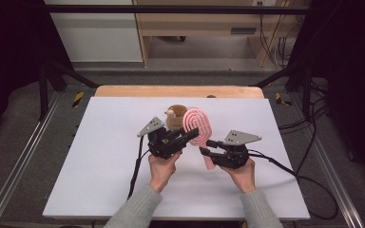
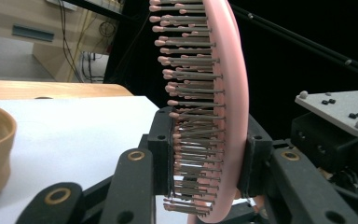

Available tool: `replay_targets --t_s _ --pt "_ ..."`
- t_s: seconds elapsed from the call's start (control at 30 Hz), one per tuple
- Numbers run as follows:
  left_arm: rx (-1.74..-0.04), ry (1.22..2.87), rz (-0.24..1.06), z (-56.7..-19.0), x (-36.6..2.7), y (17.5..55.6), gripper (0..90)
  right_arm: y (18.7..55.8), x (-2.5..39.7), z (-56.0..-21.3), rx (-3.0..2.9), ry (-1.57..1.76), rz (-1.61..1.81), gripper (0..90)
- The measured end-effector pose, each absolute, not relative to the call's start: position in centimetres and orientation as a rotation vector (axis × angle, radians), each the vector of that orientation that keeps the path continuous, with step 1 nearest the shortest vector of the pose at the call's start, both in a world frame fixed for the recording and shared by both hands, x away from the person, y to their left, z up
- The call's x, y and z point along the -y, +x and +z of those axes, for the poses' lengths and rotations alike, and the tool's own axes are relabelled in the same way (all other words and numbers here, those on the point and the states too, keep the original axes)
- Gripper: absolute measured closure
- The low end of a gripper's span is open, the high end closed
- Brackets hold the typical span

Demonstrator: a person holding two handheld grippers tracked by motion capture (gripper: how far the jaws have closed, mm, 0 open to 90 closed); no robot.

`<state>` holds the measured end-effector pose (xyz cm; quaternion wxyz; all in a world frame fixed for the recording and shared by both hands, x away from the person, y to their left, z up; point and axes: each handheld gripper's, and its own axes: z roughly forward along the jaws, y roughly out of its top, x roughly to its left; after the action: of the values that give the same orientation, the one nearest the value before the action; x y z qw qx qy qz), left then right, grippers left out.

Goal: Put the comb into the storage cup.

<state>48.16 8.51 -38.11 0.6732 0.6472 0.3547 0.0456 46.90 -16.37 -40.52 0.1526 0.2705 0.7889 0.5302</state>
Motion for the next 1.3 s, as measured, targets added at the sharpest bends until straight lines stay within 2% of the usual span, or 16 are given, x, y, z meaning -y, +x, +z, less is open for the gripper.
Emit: replay_targets --t_s 0.13,0.9,1.07,1.3 --pt "-0.800 1.461 0.119 -38.0 -8.8 48.2 64.2 46.9 16.6 -40.3 -2.246 0.786 1.546 51.5" --pt "-0.814 1.481 0.210 -37.0 -11.0 48.8 64.2 47.6 19.1 -40.2 -2.123 0.897 1.613 11.0" --pt "-0.813 1.479 0.227 -36.5 -11.6 48.9 64.2 48.0 19.7 -40.5 -2.121 0.931 1.571 4.5" --pt "-0.820 1.478 0.251 -35.8 -12.4 49.2 64.1 48.3 20.6 -41.1 -2.126 0.963 1.566 2.4"
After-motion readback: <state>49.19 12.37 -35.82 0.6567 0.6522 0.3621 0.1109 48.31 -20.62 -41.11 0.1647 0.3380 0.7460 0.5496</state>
